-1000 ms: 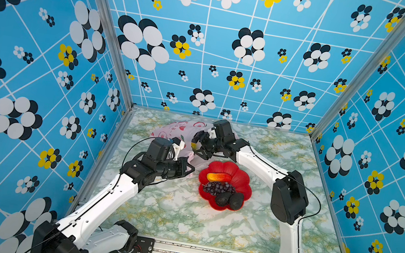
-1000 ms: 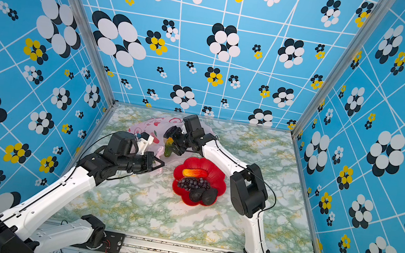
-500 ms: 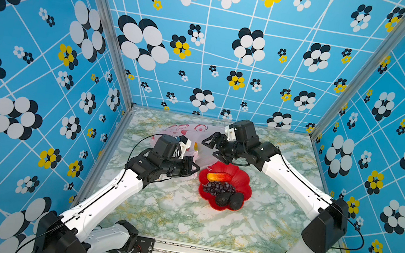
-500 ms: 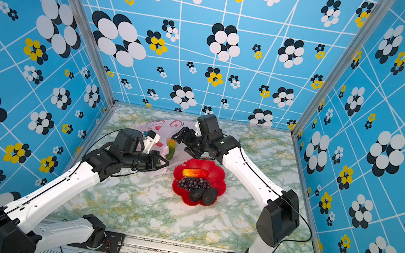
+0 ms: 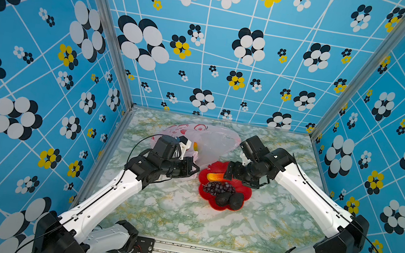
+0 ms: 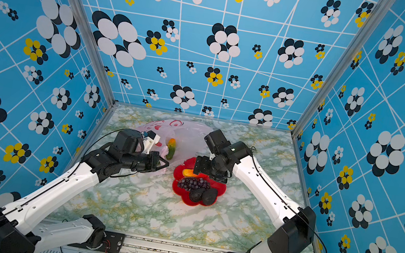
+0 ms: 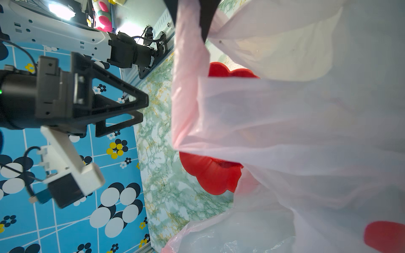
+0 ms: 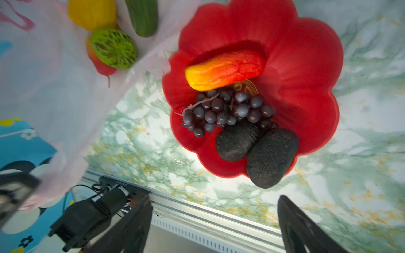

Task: Place the fruits into the plastic bag
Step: Pick up the fruit from the plate.

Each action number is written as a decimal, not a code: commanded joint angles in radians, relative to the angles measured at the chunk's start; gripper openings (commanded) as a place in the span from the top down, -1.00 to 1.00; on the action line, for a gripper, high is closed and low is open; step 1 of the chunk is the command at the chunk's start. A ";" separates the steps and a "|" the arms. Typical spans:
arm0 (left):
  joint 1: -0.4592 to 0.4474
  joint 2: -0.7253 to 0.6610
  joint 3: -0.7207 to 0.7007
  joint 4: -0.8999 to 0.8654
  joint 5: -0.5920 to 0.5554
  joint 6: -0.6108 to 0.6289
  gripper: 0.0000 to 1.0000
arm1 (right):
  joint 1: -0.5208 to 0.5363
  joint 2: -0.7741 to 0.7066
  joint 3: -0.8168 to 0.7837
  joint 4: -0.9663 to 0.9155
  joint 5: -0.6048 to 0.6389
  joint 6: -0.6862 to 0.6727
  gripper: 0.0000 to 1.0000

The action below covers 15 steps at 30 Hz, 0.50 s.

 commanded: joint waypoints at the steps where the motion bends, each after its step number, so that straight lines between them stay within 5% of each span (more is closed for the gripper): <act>1: 0.002 -0.020 -0.003 -0.005 -0.005 0.021 1.00 | 0.017 0.024 -0.028 -0.117 0.033 -0.054 -0.85; 15: -0.007 -0.052 -0.043 -0.004 0.003 -0.006 1.00 | 0.044 0.074 -0.136 -0.091 0.045 -0.044 -0.79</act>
